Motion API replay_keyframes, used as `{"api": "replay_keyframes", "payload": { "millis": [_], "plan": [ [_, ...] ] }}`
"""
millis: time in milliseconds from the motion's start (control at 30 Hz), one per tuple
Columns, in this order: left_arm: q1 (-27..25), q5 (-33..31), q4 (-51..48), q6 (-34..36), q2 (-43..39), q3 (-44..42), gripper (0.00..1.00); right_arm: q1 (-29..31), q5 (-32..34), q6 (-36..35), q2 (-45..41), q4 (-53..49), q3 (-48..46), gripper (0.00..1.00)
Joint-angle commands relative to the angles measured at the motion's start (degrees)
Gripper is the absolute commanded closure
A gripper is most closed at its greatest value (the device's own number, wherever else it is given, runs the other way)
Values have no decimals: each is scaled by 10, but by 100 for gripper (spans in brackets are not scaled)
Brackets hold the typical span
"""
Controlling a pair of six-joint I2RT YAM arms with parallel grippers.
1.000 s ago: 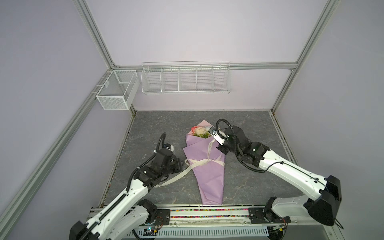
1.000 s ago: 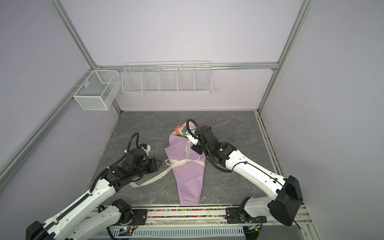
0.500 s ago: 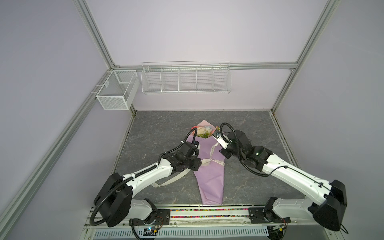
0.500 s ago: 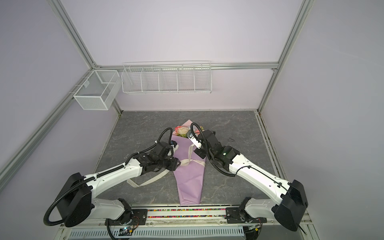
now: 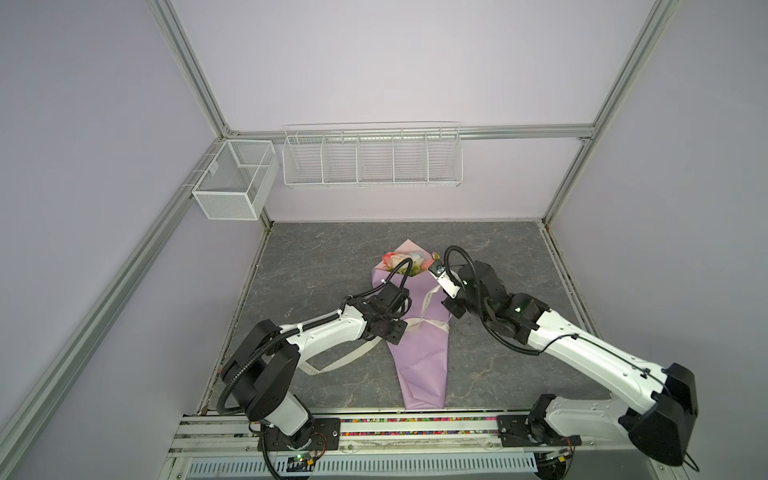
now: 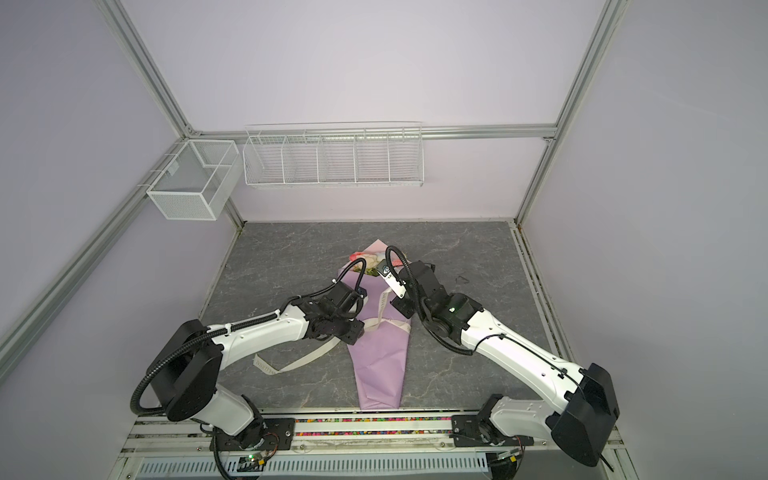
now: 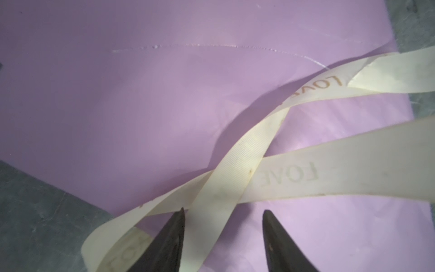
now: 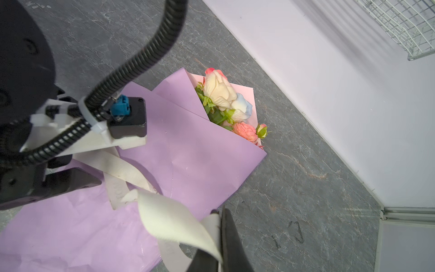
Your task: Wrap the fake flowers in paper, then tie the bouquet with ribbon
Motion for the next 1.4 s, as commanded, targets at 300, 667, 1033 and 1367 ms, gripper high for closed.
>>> {"api": "replay_keyframes", "payload": {
  "millis": [300, 667, 1033, 1367],
  "plan": [
    [-6, -13, -35, 14, -23, 18, 76, -6, -4, 17, -9, -7, -13, 90],
    [-6, -20, -33, 4, -52, 9, 70, -8, 0, 25, -24, -12, -23, 90],
    [-7, -16, -56, 13, 16, 31, 53, -9, -7, 27, -21, -10, -22, 90],
    [-6, -7, -62, 24, 21, 44, 74, -11, -9, 30, -19, -11, -23, 90]
  ]
}}
